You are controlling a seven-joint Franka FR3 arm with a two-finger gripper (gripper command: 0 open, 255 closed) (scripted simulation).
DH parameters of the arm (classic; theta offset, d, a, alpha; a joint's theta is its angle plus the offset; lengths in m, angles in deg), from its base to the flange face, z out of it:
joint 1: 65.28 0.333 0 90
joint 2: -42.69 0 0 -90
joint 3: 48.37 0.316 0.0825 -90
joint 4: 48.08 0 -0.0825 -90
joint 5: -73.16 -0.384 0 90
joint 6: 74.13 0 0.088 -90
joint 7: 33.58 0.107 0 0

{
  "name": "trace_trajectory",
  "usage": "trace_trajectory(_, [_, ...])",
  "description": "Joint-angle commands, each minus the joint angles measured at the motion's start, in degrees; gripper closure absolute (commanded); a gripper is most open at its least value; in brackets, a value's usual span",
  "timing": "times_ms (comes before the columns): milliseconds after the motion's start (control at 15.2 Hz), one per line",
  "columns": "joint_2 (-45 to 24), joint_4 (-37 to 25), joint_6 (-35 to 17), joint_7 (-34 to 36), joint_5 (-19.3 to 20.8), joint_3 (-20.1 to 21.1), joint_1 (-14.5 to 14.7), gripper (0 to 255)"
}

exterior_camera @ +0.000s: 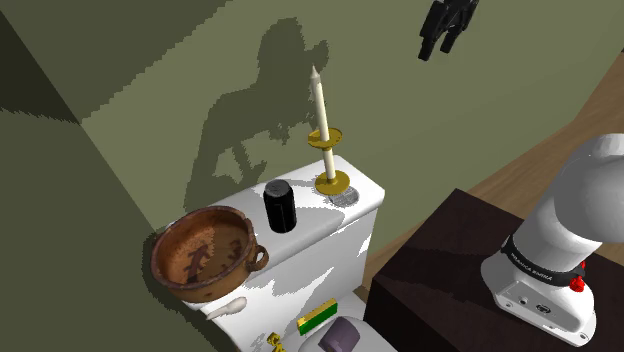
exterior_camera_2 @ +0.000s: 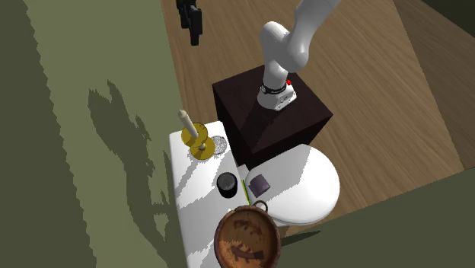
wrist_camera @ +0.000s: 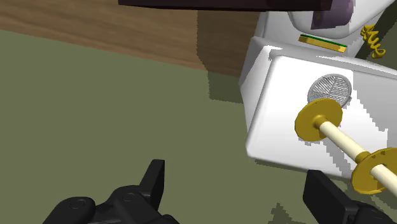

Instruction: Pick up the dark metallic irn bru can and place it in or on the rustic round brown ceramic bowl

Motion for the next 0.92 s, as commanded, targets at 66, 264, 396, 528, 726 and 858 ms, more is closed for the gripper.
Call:
trace_trajectory(66, [0.04, 0.82, -0.77, 1.31, -0.45, 1.25, 0.35, 0])
trace_trajectory(264, [-0.28, 2.89, -3.14, 5.26, -1.82, 5.04, 1.44, 0])
trace_trajectory(396, [-0.88, 3.94, -4.78, 7.89, -2.72, 7.58, 2.2, 0])
trace_trajectory(528, [-1.79, 4.71, -6.45, 10.54, -3.57, 10.15, 2.94, 0])
trace_trajectory(726, [-3.74, 5.35, -9.01, 14.54, -4.68, 14.04, 3.97, 0])
trace_trajectory(858, [-5.42, 5.43, -10.75, 17.25, -5.26, 16.65, 4.58, 0])
